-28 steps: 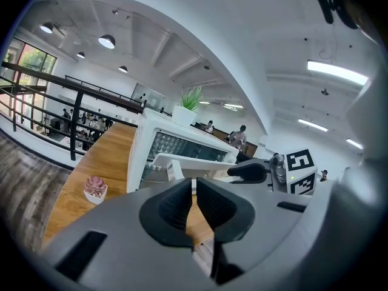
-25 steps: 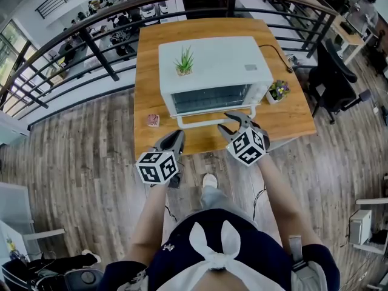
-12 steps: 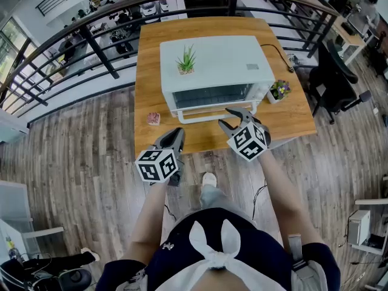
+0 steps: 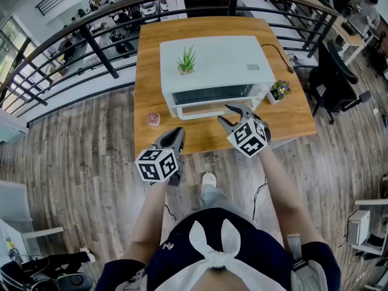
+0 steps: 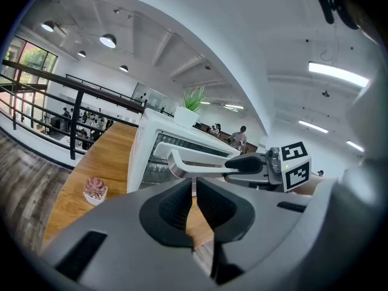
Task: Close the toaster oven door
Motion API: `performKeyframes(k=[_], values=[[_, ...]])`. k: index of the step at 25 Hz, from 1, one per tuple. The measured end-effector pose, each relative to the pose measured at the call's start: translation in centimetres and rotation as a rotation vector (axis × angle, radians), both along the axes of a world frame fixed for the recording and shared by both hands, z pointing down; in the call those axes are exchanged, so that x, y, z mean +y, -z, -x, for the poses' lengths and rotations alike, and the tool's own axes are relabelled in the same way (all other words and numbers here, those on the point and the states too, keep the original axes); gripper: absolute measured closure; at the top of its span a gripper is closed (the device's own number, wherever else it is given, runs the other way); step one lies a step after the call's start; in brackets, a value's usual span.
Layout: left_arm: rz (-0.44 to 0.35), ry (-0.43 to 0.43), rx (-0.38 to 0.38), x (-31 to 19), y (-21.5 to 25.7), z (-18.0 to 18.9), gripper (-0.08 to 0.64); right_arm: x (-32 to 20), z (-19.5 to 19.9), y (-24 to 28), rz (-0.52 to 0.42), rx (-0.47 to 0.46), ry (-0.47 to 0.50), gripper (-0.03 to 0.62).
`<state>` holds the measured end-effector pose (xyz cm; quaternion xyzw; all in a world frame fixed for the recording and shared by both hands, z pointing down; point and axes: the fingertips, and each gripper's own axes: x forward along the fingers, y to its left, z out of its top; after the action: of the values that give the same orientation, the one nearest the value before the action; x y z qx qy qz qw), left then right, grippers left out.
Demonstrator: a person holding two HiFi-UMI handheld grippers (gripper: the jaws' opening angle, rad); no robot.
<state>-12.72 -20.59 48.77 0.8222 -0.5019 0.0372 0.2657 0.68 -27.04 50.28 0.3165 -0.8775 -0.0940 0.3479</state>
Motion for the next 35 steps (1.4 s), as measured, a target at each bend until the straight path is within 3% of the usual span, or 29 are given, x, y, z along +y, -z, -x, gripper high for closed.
performKeyframes(k=[35], values=[[0.009, 0.011, 0.026, -1.1, 0.2, 0.3, 0.522, -3.4, 0.6, 1.8, 0.031, -0.008, 0.009, 0.411]])
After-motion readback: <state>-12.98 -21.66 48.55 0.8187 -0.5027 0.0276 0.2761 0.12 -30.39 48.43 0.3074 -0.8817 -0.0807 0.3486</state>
